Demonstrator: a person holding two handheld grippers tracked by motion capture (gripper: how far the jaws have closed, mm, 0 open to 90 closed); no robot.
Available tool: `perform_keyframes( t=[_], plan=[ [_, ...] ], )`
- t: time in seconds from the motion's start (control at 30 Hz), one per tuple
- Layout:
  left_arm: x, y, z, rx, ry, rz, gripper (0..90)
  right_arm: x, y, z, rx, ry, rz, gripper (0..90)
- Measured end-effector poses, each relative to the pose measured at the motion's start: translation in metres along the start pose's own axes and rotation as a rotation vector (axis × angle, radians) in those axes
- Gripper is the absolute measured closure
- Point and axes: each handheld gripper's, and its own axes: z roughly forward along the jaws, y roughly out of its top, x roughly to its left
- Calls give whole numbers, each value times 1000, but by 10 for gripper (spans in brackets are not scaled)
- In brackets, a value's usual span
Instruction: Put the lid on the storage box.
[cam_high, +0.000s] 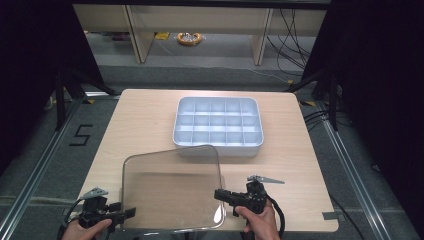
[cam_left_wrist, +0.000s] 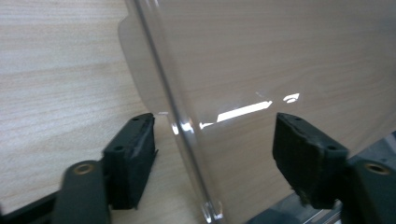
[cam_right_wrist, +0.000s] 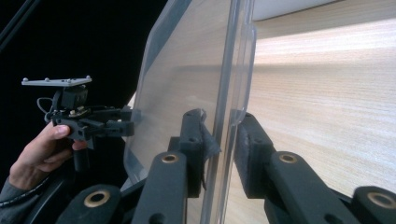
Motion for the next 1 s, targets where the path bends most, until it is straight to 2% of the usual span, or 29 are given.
perform_keyframes(
  t=[0.03, 0.07, 0.1, 0.13, 0.17, 0.2, 0.27, 0.33, 0.37, 0.4, 0.47, 0.53, 0.57, 0.6, 0.7, 0.77, 0.83, 0.93, 0.97, 1.0],
  plan=[
    [-2, 0, 1, -18, 3, -18, 391, 0, 0, 0, 1, 1, 0, 754],
    [-2, 0, 1, -18, 3, -18, 400, 0, 0, 0, 1, 1, 0, 754],
    [-1, 1, -2, -2, 12, 6, 400, 0, 1, 0, 3, -5, 2, 753],
    [-4, 2, -3, -59, 15, -22, 464, 1, 1, -1, 2, -27, -2, 751],
    [-4, 2, -3, -59, 15, -22, 492, 1, 1, -1, 2, -27, -2, 751],
    [-6, 3, -9, -77, 29, -5, 520, 4, 3, -3, 5, -50, -12, 751],
    [-9, 4, -11, -97, 38, -10, 542, 6, 5, -4, 0, -62, -39, 750],
    [-10, 4, -11, -99, 36, -16, 558, 9, 6, -6, 4, -65, -40, 749],
    [-9, 4, -13, -69, 30, 4, 573, 12, 9, -9, -5, -83, -90, 744],
    [-12, 4, -11, -97, 19, -36, 573, 12, 9, -9, -5, -83, -90, 744],
    [-17, 5, -13, -108, 0, -35, 600, 15, 14, -15, -15, -110, -102, 733],
    [-21, 8, -14, -113, -3, -26, 602, 19, 16, -18, -21, -115, -72, 730],
    [-21, 8, -14, -113, -3, -26, 606, 19, 16, -18, -21, -115, -72, 730],
    [-23, 10, -15, -122, -11, -31, 606, 17, 19, -21, -27, -114, -100, 728],
    [-26, 18, -15, -134, -21, -22, 626, 16, 26, -25, -39, -130, -111, 721],
    [-28, 31, -14, -141, -46, -25, 645, 14, 35, -30, -46, -140, -117, 712],
    [-29, 35, -13, -156, -47, -18, 653, 14, 39, -32, -43, -147, -112, 709],
    [-36, 53, -9, -144, -47, 5, 657, 12, 50, -38, -52, -186, -133, 694],
    [-38, 57, -8, -135, -42, 14, 656, 14, 52, -39, -44, -195, -102, 690],
    [-40, 62, -6, -135, -37, 19, 655, 11, 55, -40, -47, -214, -135, 687]
  ],
)
